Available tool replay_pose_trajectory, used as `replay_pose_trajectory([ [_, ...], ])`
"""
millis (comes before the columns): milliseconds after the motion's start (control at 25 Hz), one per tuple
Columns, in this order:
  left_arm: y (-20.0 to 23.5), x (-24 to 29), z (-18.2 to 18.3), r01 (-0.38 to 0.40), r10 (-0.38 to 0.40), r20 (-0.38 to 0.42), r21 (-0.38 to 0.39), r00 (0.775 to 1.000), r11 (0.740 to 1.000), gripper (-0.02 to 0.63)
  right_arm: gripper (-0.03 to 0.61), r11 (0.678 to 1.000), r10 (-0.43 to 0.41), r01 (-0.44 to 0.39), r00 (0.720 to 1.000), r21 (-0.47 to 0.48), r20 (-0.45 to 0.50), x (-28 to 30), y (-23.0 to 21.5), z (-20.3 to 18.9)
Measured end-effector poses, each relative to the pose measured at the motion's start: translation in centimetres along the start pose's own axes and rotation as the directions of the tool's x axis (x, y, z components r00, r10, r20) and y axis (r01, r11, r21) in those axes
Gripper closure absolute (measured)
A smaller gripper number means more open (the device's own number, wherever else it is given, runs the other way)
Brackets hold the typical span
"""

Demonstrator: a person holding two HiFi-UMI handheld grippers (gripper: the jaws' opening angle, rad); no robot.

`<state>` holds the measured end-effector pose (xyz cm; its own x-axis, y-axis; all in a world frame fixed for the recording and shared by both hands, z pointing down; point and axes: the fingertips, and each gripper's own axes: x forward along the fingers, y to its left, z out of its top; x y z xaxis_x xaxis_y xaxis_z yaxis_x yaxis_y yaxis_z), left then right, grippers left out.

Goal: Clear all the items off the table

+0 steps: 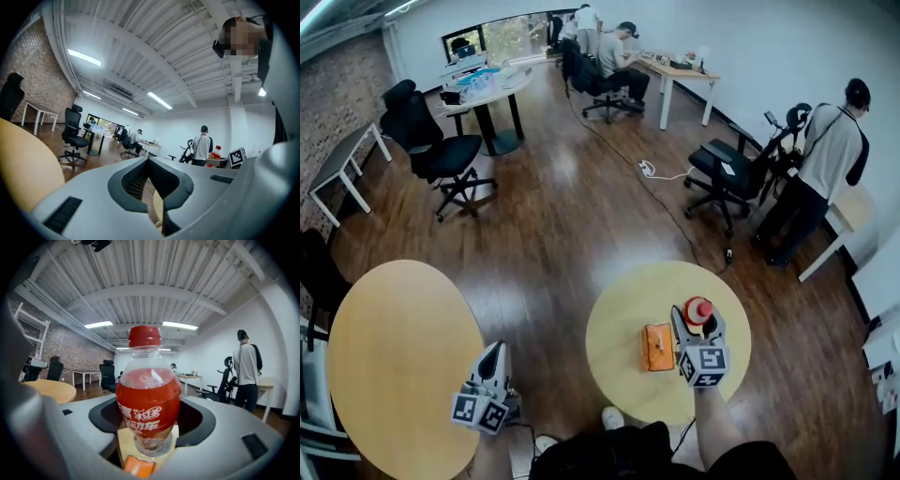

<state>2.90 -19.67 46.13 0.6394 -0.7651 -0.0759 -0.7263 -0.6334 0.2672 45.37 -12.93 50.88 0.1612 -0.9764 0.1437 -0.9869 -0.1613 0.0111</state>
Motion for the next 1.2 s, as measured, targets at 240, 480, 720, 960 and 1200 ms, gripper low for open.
replay_pose_trajectory([
  [240, 8.3, -10.9, 4.6, -0.224, 0.221, 0.118, 0.012, 0.968, 0.975, 0.623, 0.267, 0.962, 0.27, -0.267, 0.961, -0.059, 0.053, 4.7, 15.5, 3.9],
  [480, 13.9, -22.2, 7.4, -0.435, 0.424, 0.216, 0.001, 0.88, 0.901, 0.623, 0.267, 0.861, 0.504, -0.497, 0.863, -0.11, 0.042, 6.9, 30.5, 4.9],
  [720, 18.5, -36.0, 10.6, -0.639, 0.613, 0.303, -0.018, 0.73, 0.769, 0.623, 0.267, 0.686, 0.722, -0.71, 0.692, -0.16, 0.028, 6.3, 49.4, 6.0],
  [960, 20.2, -49.5, 11.8, -0.802, 0.763, 0.352, -0.054, 0.542, 0.594, 0.623, 0.267, 0.509, 0.856, -0.846, 0.516, -0.161, -0.005, 2.1, 64.5, 4.9],
  [1200, 18.7, -58.4, 10.9, -0.915, 0.867, 0.371, -0.095, 0.334, 0.393, 0.623, 0.267, 0.267, 0.955, -0.953, 0.282, -0.145, -0.092, -3.6, 77.0, 2.9],
])
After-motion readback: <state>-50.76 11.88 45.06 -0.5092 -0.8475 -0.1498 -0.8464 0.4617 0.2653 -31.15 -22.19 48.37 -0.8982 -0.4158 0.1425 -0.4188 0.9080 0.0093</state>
